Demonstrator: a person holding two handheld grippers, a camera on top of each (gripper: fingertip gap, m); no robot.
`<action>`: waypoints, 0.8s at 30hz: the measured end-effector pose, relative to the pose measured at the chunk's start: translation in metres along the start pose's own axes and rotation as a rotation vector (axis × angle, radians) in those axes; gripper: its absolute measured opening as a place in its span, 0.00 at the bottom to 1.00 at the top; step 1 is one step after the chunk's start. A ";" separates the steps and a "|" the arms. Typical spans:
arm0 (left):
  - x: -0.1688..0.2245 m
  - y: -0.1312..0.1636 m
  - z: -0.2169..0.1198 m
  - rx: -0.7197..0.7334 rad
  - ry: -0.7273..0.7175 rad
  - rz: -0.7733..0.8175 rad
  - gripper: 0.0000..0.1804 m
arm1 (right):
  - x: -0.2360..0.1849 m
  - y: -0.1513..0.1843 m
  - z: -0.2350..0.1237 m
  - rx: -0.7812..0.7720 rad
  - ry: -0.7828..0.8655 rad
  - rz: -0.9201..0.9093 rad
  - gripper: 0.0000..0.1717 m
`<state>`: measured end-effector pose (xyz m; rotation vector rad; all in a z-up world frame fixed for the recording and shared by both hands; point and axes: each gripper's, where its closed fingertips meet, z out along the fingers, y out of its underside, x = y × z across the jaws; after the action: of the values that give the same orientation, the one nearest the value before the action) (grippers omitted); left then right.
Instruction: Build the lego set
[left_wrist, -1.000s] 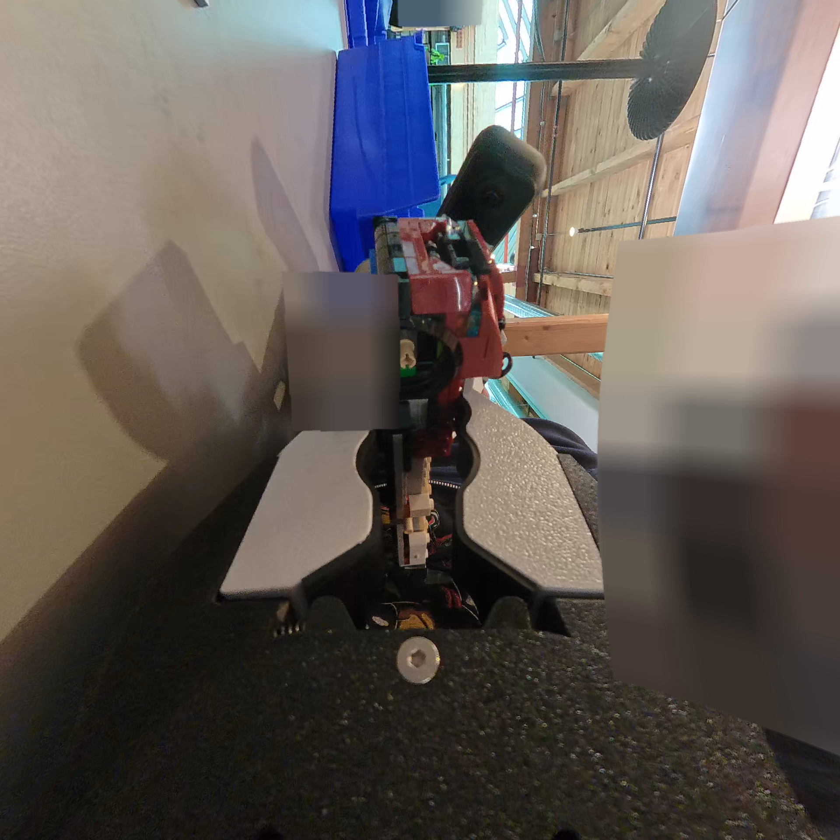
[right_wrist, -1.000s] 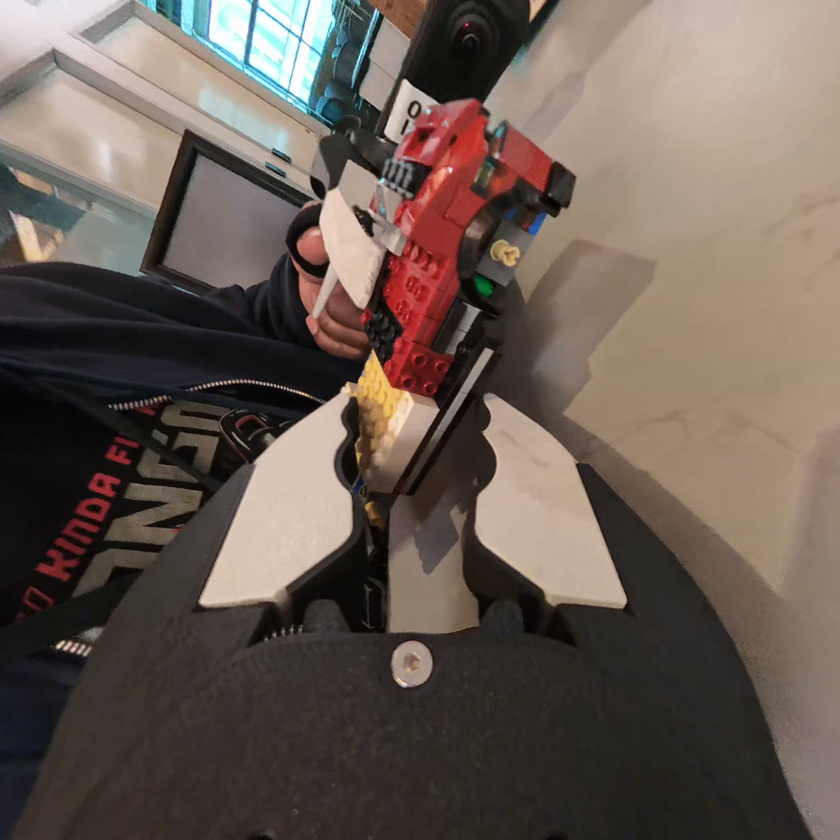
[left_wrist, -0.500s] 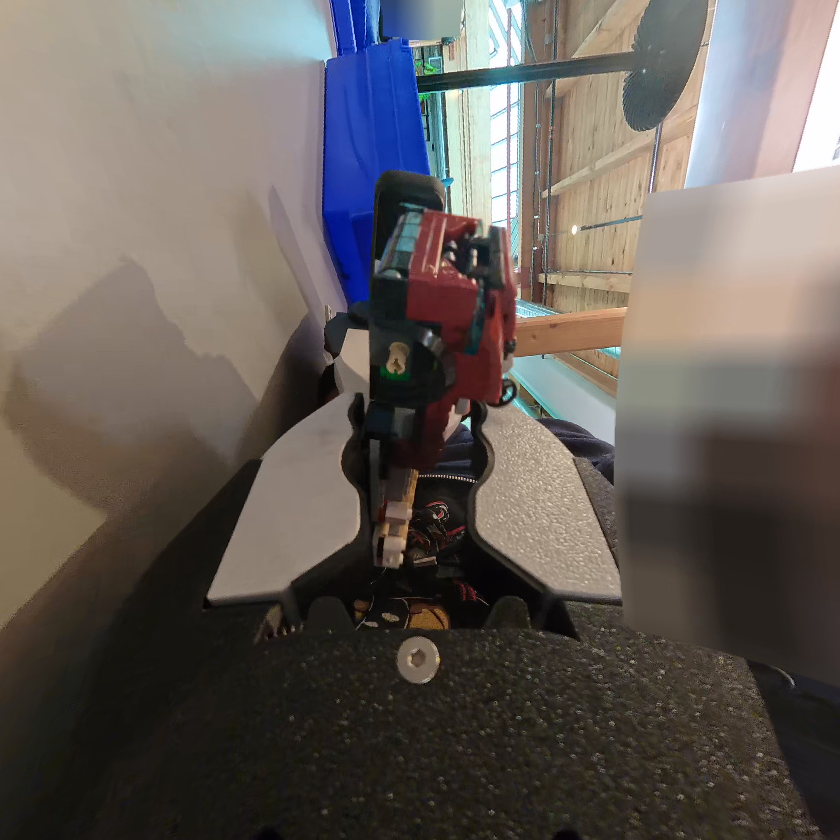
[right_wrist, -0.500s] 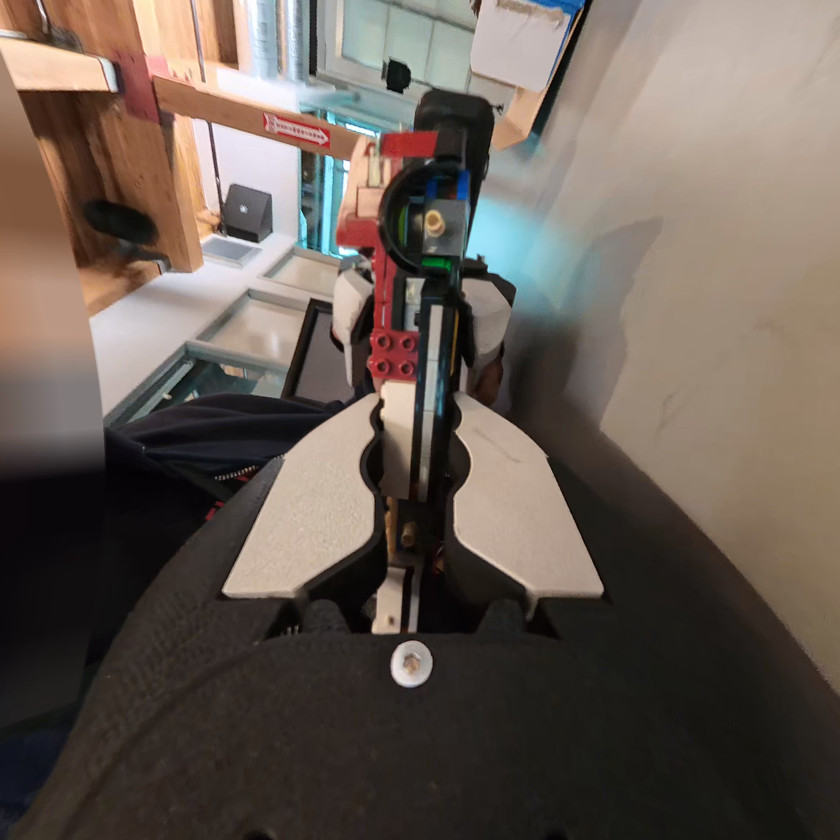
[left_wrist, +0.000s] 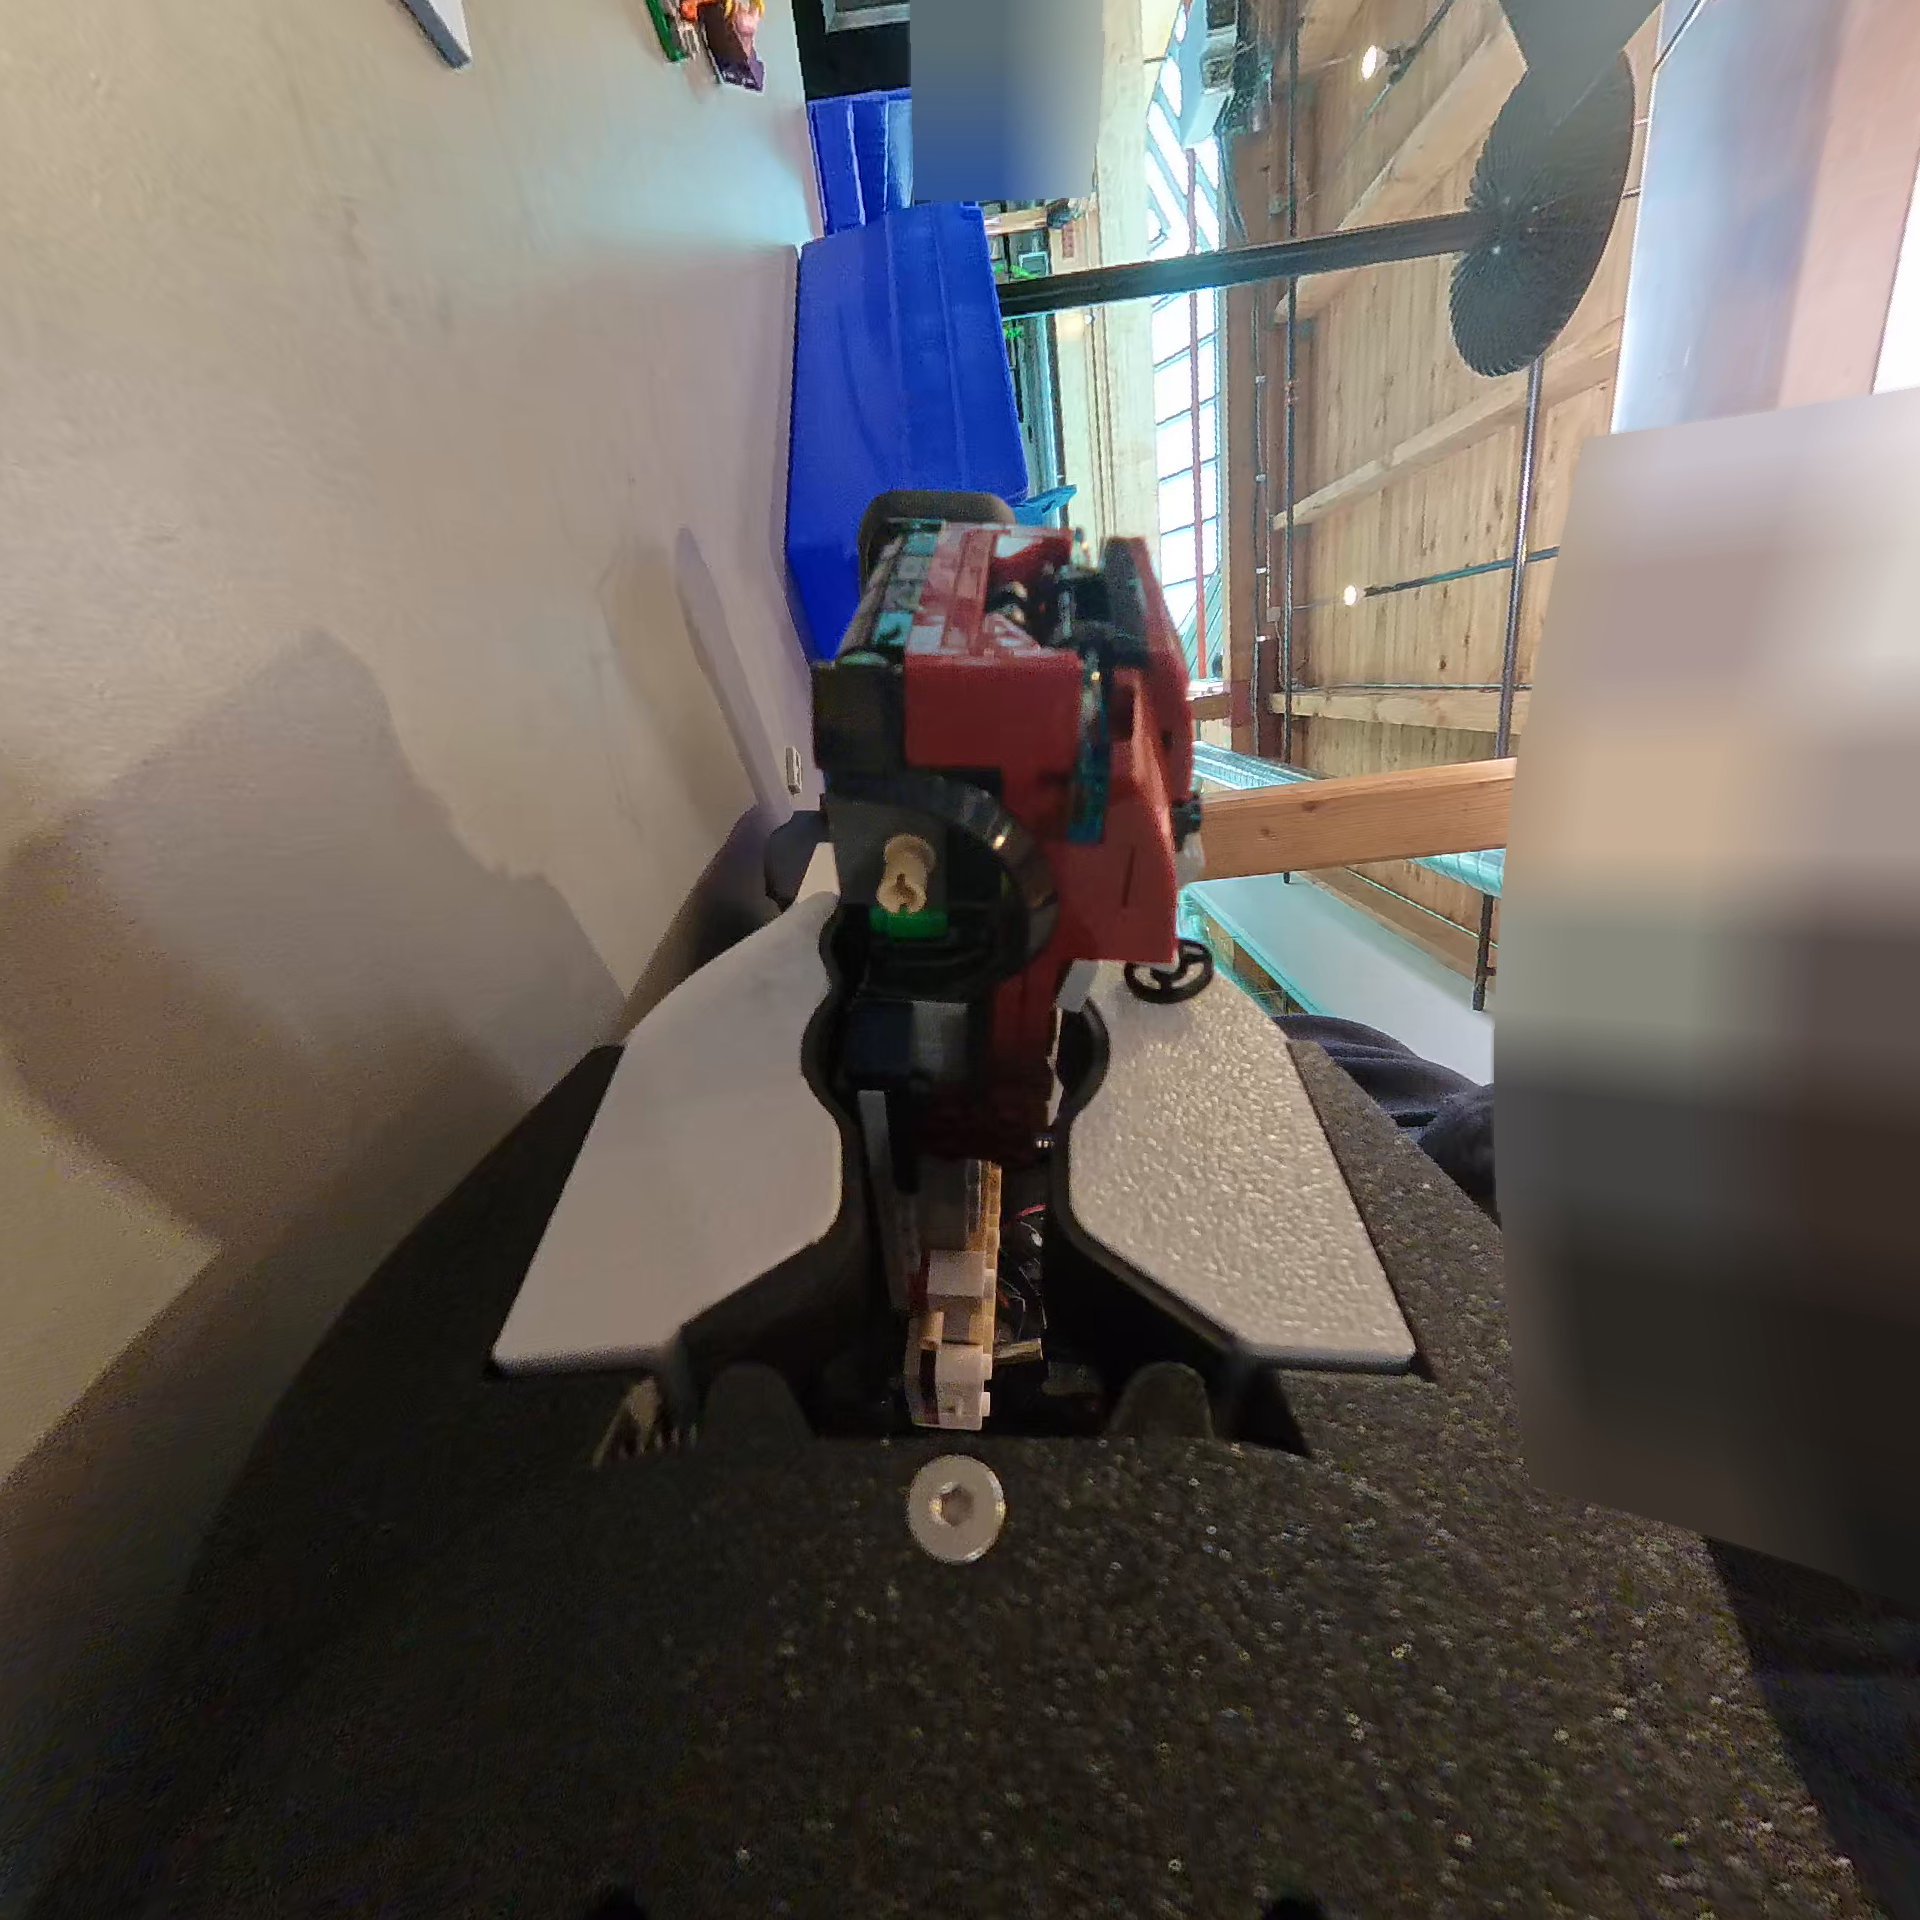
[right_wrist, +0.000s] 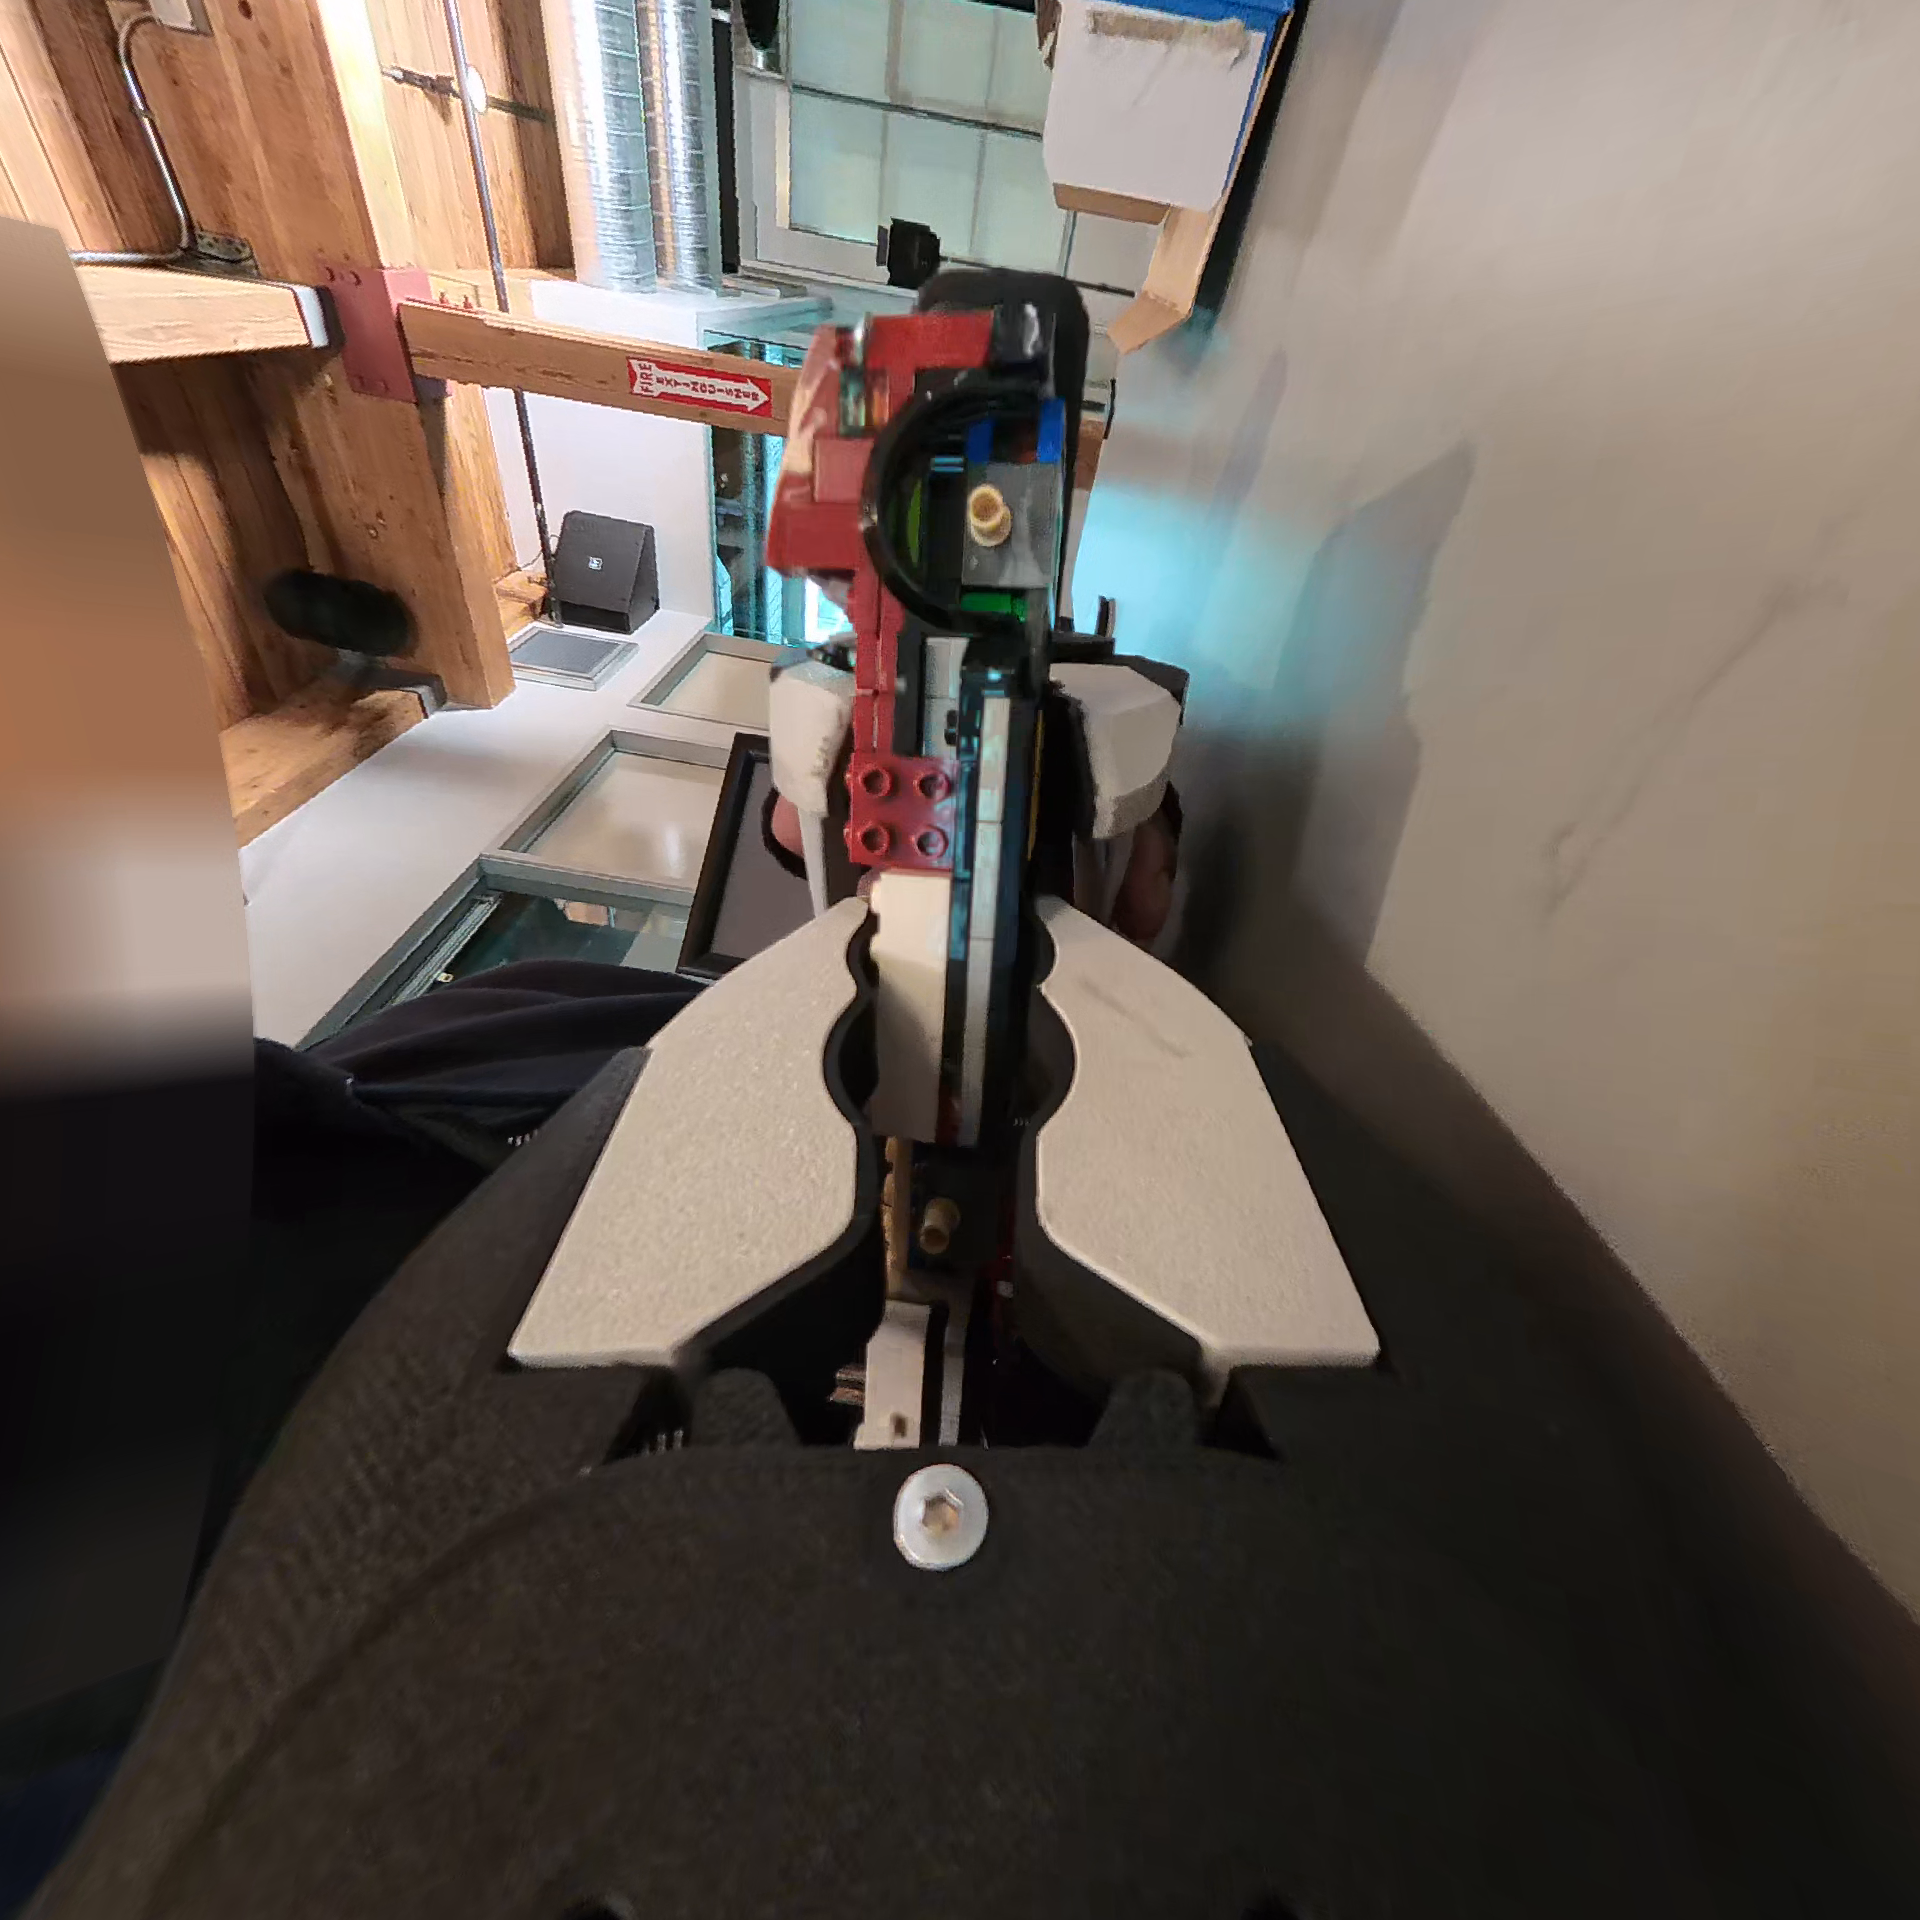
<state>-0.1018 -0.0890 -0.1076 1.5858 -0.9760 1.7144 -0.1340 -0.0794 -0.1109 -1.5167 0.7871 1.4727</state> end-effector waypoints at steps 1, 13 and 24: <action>0.001 0.001 0.000 -0.006 -0.002 -0.004 0.20 | 0.000 0.000 0.000 0.000 -0.001 -0.002 0.15; -0.003 -0.001 -0.018 -0.172 -0.136 -0.057 0.19 | -0.003 -0.024 -0.030 -0.097 0.327 -0.653 0.25; 0.001 0.023 -0.015 -0.568 -0.233 0.006 0.20 | -0.018 -0.054 0.002 -0.159 0.369 -0.597 0.47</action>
<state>-0.1298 -0.0892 -0.1100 1.4072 -1.4291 1.1222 -0.0887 -0.0564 -0.0851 -1.9623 0.3651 0.8383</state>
